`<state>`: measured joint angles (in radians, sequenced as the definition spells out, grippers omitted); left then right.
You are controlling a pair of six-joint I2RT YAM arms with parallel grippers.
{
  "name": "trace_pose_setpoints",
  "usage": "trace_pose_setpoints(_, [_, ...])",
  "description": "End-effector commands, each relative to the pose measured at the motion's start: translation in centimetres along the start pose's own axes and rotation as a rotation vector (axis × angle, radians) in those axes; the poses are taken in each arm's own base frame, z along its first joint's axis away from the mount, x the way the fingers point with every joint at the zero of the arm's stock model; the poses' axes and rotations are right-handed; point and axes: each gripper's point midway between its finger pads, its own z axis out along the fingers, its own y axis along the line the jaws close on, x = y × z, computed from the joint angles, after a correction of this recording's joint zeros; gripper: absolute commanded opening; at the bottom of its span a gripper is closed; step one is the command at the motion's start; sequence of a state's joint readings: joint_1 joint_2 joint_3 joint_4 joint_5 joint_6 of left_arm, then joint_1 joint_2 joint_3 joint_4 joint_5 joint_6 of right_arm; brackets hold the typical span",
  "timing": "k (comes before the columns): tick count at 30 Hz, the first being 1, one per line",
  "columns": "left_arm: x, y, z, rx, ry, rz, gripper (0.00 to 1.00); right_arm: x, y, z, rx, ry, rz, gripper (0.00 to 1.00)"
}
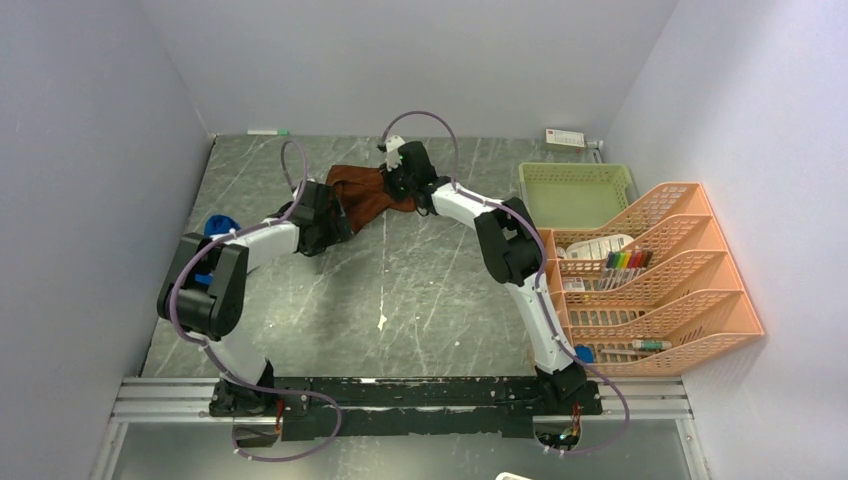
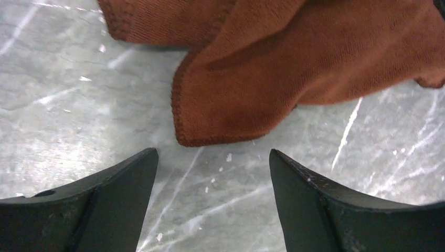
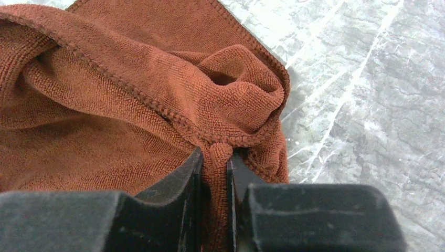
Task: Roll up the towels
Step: Flatten out the towel at the center of the board.
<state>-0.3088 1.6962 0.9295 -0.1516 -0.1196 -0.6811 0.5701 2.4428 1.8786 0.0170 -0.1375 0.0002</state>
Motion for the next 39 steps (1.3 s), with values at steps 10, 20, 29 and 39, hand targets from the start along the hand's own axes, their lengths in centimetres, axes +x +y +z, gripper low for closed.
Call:
trace_pose_setpoints(10, [-3.1, -1.8, 3.2, 0.001, -0.093, -0.037, 0.08, 0.8, -0.1, -1.9, -0.031, 0.052, -0.018, 0.16])
trace_pose_setpoints(20, [-15.5, -3.0, -7.0, -0.015, -0.4, 0.141, 0.07, -3.2, -0.8, -12.2, 0.061, -0.124, 0.161, 0.11])
trace_pose_setpoints(29, [-15.8, -1.8, -14.6, 0.059, -0.431, 0.281, 0.07, -2.4, 7.0, -25.9, 0.059, -0.334, 0.156, 1.0])
trace_pose_setpoints(39, [-3.5, -3.7, -6.4, 0.193, -0.082, 0.267, 0.69, -1.2, 3.8, -24.9, 0.081, -0.274, 0.125, 1.0])
